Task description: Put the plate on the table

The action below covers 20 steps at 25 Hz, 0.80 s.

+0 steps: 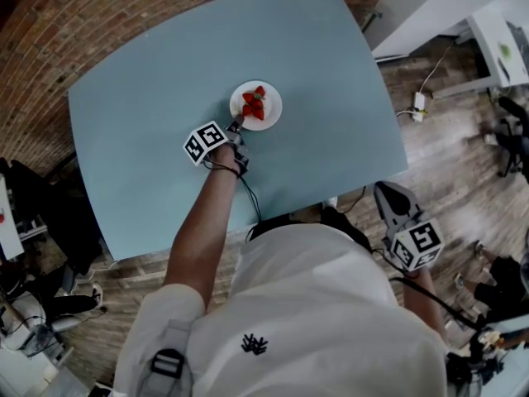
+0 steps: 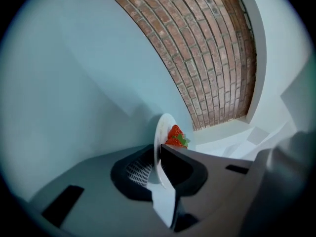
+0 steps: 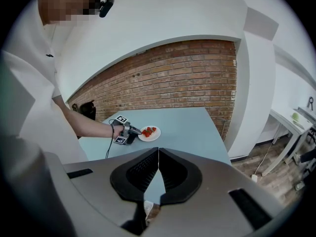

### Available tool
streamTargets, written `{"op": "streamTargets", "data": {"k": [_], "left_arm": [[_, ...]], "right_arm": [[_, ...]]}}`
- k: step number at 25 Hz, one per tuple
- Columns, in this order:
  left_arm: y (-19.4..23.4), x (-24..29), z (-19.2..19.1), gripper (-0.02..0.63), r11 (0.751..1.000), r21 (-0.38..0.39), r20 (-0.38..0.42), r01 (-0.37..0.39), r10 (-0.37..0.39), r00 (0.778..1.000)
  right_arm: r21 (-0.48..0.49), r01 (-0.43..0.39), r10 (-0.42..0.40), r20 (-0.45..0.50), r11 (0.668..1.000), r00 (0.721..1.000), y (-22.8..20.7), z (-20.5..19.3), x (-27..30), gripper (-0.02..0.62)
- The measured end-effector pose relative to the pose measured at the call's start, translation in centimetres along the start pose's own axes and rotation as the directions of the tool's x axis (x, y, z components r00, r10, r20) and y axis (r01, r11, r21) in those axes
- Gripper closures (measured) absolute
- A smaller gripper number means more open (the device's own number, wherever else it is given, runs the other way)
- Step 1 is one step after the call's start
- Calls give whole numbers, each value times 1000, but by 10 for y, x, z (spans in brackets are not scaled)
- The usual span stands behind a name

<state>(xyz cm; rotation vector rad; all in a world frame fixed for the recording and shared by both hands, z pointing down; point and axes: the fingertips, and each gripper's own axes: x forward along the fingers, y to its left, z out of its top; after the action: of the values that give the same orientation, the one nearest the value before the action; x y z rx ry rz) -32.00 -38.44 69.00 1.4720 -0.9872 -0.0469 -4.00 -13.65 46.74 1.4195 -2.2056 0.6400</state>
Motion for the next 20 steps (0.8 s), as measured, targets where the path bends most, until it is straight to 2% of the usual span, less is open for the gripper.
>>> {"op": "streamTargets", "data": {"k": [5, 9, 15, 18, 20], "left_arm": [[4, -1, -1, 560, 988, 105, 1, -111, 112, 994], [5, -4, 1, 557, 961, 198, 15, -196, 197, 980], [8, -13, -2, 547, 923, 269, 61, -274, 268, 962], [11, -21, -3, 538, 886, 318, 105, -338, 321, 941], [13, -26, -6, 538, 840, 382, 126, -386, 366, 922]], "right_arm": [[-7, -8, 8, 5, 1000, 1000, -4, 1, 1, 588], [-14, -18, 18, 1, 1000, 1000, -9, 0, 0, 588], [-42, -66, 67, 4, 997, 998, -19, 1, -1, 588], [-69, -106, 106, 5, 992, 994, -30, 2, -3, 588], [-88, -136, 137, 3, 987, 991, -38, 3, -6, 588]]}}
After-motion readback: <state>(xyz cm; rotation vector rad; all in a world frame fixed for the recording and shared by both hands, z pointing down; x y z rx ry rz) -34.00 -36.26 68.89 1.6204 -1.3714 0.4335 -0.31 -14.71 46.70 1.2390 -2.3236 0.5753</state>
